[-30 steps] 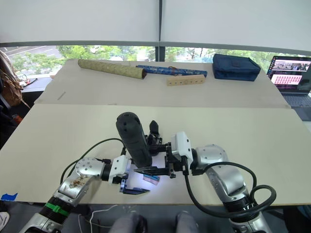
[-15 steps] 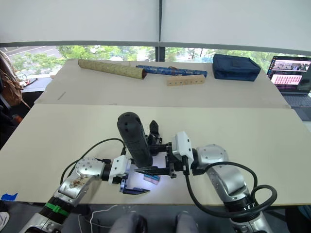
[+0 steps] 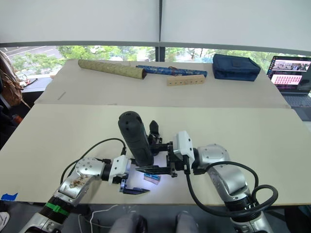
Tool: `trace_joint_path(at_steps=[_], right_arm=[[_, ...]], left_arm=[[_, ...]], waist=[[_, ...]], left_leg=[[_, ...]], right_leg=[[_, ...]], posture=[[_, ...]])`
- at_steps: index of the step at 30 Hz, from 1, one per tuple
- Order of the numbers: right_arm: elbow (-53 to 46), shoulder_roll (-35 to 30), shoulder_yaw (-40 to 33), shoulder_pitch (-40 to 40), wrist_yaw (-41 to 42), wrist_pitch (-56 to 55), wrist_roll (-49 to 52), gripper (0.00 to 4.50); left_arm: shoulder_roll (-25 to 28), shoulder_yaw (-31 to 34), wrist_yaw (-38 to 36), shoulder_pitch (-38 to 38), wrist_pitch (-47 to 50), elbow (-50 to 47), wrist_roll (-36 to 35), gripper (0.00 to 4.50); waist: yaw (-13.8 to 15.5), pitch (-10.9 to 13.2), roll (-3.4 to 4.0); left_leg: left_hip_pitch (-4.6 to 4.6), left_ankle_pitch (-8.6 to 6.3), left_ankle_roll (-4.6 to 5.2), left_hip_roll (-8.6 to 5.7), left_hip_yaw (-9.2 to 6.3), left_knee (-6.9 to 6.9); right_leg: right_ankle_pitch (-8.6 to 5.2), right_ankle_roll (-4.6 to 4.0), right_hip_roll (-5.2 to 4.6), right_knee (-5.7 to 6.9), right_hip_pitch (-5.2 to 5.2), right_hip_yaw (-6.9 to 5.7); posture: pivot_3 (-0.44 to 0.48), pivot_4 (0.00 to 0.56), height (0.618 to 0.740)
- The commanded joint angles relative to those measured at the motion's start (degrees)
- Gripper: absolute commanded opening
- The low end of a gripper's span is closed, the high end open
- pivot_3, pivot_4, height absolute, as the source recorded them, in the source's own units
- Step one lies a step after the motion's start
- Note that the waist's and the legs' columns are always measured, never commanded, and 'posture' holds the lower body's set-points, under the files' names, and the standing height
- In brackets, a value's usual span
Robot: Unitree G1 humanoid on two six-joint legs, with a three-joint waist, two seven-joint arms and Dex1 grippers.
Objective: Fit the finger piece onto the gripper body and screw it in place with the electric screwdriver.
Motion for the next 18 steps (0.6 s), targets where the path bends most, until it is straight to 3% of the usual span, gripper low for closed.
trace_joint_path(at_steps=[1, 18], right_arm=[[-1.5, 0.2, -1.5, 0.2, 0.2, -1.7, 1.8, 1.90], [-0.5, 1.5, -0.1, 0.5, -0.4, -2.4, 0.0, 1.90]], left_arm=[[0.0, -2.5, 0.5, 1.6, 1.2, 4.0, 2.7, 4.48], [0.2, -2.4, 0.9, 1.8, 1.5, 3.6, 2.7, 4.48]], waist=[[0.0, 0.0, 0.00], [0.0, 0.0, 0.03]], left_leg=[[0.00, 0.00, 0.00, 0.00, 0.00, 0.00], [0.05, -0.01, 0.01, 0.01, 0.00, 0.00]], right_leg=[[0.00, 0.00, 0.00, 0.00, 0.00, 0.00], [0.00, 0.00, 0.00, 0.01, 0.03, 0.01]], posture=[[0.000, 0.150, 0.740], [0.000, 0.150, 0.740]])
